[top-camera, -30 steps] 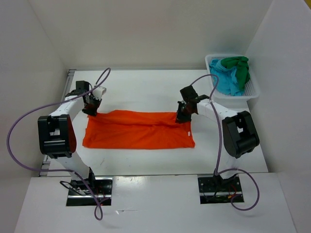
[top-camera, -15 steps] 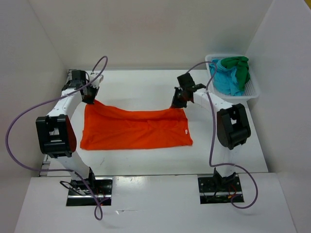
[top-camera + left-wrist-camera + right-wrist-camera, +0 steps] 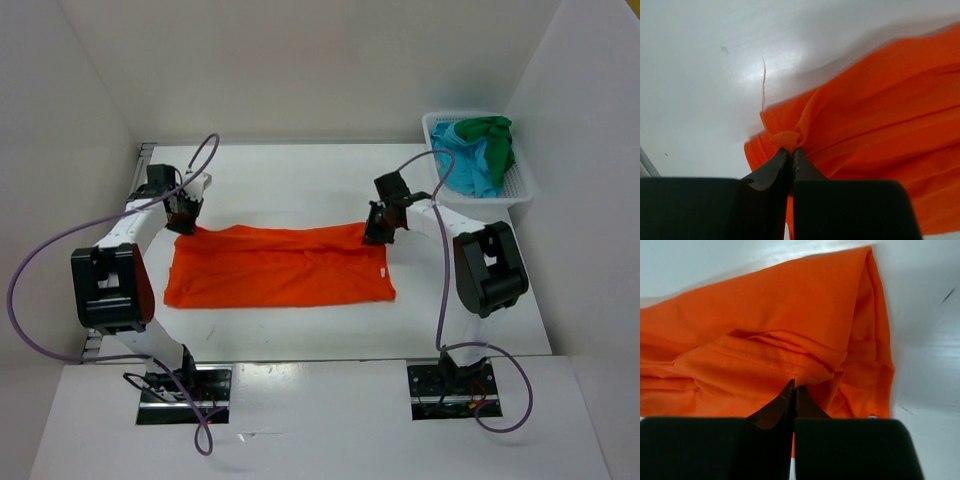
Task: Fold and stack the t-shirts
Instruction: Fold the other side of the tshirt into a rectangle
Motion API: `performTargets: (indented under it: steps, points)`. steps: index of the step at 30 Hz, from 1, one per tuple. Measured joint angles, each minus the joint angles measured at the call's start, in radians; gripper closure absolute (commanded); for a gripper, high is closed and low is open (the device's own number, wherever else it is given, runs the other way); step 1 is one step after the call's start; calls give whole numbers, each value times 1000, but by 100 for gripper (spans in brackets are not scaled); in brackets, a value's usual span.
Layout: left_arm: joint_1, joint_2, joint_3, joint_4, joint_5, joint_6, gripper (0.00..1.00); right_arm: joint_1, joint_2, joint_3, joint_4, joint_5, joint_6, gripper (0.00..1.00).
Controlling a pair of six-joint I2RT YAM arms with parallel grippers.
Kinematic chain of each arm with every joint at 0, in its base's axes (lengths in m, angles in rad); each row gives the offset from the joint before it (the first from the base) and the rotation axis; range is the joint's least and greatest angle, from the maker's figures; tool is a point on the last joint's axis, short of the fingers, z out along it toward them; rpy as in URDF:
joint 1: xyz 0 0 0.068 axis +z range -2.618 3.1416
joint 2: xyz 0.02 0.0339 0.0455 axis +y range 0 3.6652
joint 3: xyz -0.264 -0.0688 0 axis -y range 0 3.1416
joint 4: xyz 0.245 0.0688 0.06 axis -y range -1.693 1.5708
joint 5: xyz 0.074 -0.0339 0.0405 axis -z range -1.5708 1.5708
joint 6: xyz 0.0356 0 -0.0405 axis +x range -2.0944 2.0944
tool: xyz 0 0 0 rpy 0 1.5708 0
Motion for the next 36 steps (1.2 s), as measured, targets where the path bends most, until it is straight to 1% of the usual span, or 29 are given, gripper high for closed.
performTargets:
  steps: [5,6,7,8,9,10,11,12,14,18,20,22,25,27,29,30,32,33,34,36]
  points:
    - [15,-80,-95,-42,8,0,90,30,-61,-138,13,-14,45,100]
    - [15,-93,-106,-51,9,0,88,32,-72,-152,14,-16,51,100]
    - [15,-102,-113,-59,10,1,79,35,-82,-159,15,-18,56,100]
    - [15,-110,-118,-68,10,0,76,40,-87,-161,16,-18,61,100]
    - [15,-116,-121,-77,11,2,70,40,-89,-161,22,-18,63,100]
    - [15,-121,-123,-84,12,6,59,40,-90,-161,28,-18,65,100]
    - [16,-124,-126,-89,14,8,53,40,-90,-161,31,-17,66,100]
    - [21,-126,-126,-100,21,10,49,41,-90,-161,31,-17,67,100]
    - [40,-126,-126,-126,55,11,43,43,-90,-161,32,-18,68,100]
    - [143,-125,-102,-205,154,23,36,50,-90,-161,32,-17,67,100]
    - [182,-117,-72,-224,178,24,35,53,-90,-161,32,-18,66,100]
    - [190,-84,-29,-243,201,24,34,55,-90,-161,33,-17,66,100]
    - [185,20,24,-255,230,24,34,55,-90,-161,34,-17,66,100]
    - [185,82,25,-270,253,23,38,55,-90,-161,35,-17,66,100]
    - [184,111,19,-290,271,21,43,55,-90,-161,35,-16,66,100]
    - [183,115,19,-303,276,21,50,55,-90,-161,35,-16,66,100]
    - [178,113,19,-312,277,18,59,55,-90,-161,35,-16,66,100]
    - [177,113,20,-314,277,18,65,55,-90,-161,35,-16,66,100]
    - [177,113,20,-318,276,16,81,55,-90,-161,35,-16,66,100]
    - [176,113,20,-328,275,18,94,55,-89,-159,35,-16,66,100]
